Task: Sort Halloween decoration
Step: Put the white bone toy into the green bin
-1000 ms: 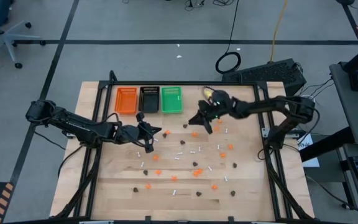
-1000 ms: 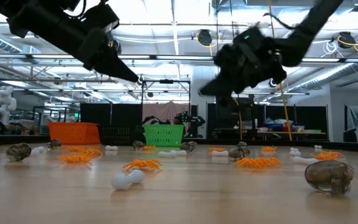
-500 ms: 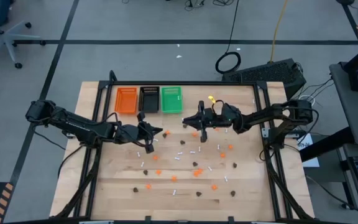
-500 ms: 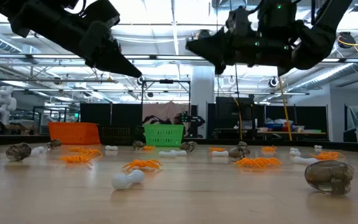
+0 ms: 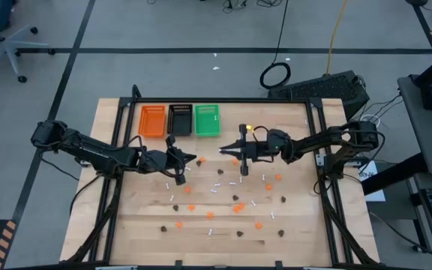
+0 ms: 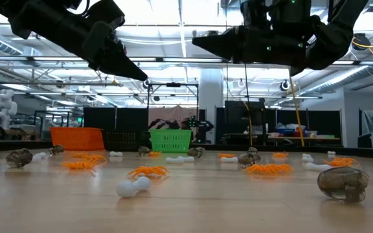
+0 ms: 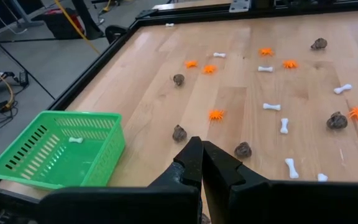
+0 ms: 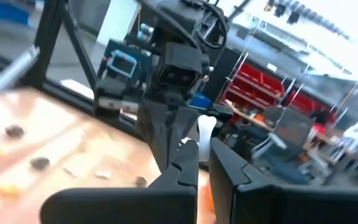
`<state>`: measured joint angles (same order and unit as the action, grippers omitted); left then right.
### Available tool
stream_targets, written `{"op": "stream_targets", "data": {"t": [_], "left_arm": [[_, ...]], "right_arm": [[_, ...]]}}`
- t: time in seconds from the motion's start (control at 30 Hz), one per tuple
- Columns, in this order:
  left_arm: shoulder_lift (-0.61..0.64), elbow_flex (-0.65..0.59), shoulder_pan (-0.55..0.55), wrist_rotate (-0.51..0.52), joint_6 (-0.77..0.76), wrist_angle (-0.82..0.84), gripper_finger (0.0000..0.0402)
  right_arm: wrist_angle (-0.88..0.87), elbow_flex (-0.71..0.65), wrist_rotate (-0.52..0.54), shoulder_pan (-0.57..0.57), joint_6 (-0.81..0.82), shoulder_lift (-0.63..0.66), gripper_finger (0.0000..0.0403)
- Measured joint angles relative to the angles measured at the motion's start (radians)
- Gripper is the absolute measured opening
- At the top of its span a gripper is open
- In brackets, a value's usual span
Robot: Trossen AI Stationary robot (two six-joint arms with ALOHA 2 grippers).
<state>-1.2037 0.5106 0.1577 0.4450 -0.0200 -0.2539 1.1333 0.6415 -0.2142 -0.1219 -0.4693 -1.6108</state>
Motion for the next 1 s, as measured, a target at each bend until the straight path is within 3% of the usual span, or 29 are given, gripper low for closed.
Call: {"op": "stream_targets", "data": {"t": [0.3, 0.53, 1.0], "left_arm": [[0.000, 0.000, 0.000, 0.000, 0.000, 0.000, 0.0011], [0.000, 0.000, 0.000, 0.005, 0.001, 0.000, 0.0011], [0.000, 0.000, 0.000, 0.008, 0.002, 0.000, 0.0011]], "right_arm": [[-0.002, 0.000, 0.002, 0.000, -0.255, 0.000, 0.0000], [-0.001, 0.000, 0.003, 0.000, -0.296, 0.000, 0.0000], [-0.002, 0.000, 0.003, 0.000, 0.138, 0.000, 0.0000]]}}
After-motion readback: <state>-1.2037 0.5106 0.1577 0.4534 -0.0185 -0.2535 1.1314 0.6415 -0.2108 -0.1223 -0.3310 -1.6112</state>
